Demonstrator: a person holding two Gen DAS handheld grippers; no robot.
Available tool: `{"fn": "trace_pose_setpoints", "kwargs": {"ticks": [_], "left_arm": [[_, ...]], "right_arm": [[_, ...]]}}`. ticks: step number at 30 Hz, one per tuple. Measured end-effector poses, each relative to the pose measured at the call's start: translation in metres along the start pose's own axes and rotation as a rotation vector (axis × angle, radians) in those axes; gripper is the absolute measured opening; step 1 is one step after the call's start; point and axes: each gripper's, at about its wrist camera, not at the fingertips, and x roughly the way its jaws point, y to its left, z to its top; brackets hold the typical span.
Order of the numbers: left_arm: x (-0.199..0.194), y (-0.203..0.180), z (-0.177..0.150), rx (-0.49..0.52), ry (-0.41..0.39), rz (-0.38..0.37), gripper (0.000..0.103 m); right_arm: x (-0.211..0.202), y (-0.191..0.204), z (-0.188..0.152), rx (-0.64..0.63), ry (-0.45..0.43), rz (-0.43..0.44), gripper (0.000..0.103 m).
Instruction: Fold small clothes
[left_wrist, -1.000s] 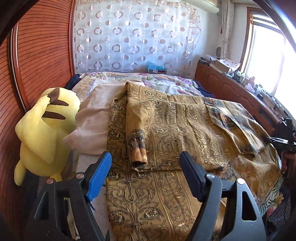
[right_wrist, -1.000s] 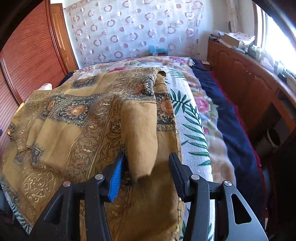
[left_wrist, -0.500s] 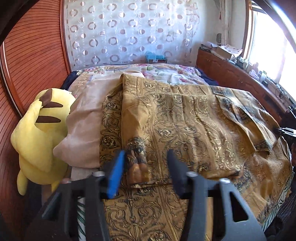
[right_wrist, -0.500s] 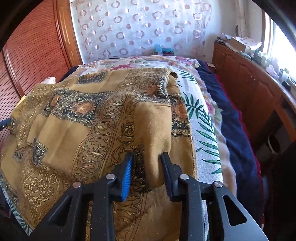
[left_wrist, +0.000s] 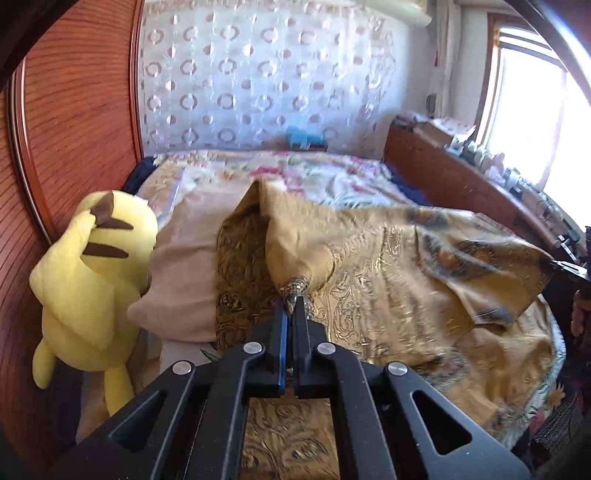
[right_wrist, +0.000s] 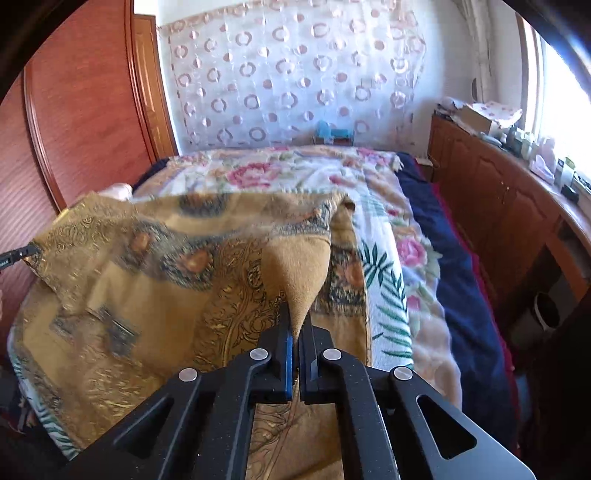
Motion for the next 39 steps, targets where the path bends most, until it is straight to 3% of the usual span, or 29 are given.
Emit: {"fn": "trace_pose_setpoints", "kwargs": {"ticks": [7, 12, 17, 22, 26, 30, 31, 32, 35, 38, 39], "left_arm": [[-0.051, 0.002, -0.009, -0.055, -0.056, -0.086, 0.003], [-0.064, 0.011, -0.040, -0.084, -0.008, -0.072, 0.003], [-0.031, 0.025, -0.088, -0.105, 0.135, -0.020, 0.003], [-0.019, 0.019, -0.105, -0.080, 0.173, 0.017, 0.003], [-0.023, 0.013, -0.106, -0.075, 0.167, 0.026, 0.003], [-0.030, 0.016, -0.106, -0.086, 0.151, 0.019, 0.003], [-0.031, 0.016, -0.106, -0.085, 0.143, 0.019, 0.008], [-0.034, 0.016, -0.105, -0.083, 0.130, 0.021, 0.025], [-0.041, 0.017, -0.101, -0.087, 0.085, 0.012, 0.056], [-0.041, 0.019, -0.097, -0.098, 0.068, 0.007, 0.078], [-0.039, 0.020, -0.097, -0.101, 0.068, 0.011, 0.078]], "right_arm": [[-0.048, -0.003, -0.008, -0.010, -0.050, 0.016, 0.001], [-0.082, -0.011, -0.027, 0.002, -0.070, 0.026, 0.001], [-0.074, -0.015, -0.069, 0.018, 0.020, 0.008, 0.001], [-0.041, -0.012, -0.108, 0.022, 0.132, -0.020, 0.002], [-0.034, -0.005, -0.115, 0.004, 0.136, -0.081, 0.024], [-0.043, 0.009, -0.102, 0.002, 0.073, -0.106, 0.043], [-0.049, 0.013, -0.102, -0.004, 0.057, -0.102, 0.044], [-0.051, 0.020, -0.099, -0.014, 0.041, -0.106, 0.046], [-0.052, 0.043, -0.098, -0.047, 0.007, -0.072, 0.051], [-0.041, 0.067, -0.100, -0.073, 0.002, -0.016, 0.053], [-0.039, 0.072, -0.103, -0.079, 0.002, 0.001, 0.053]]}}
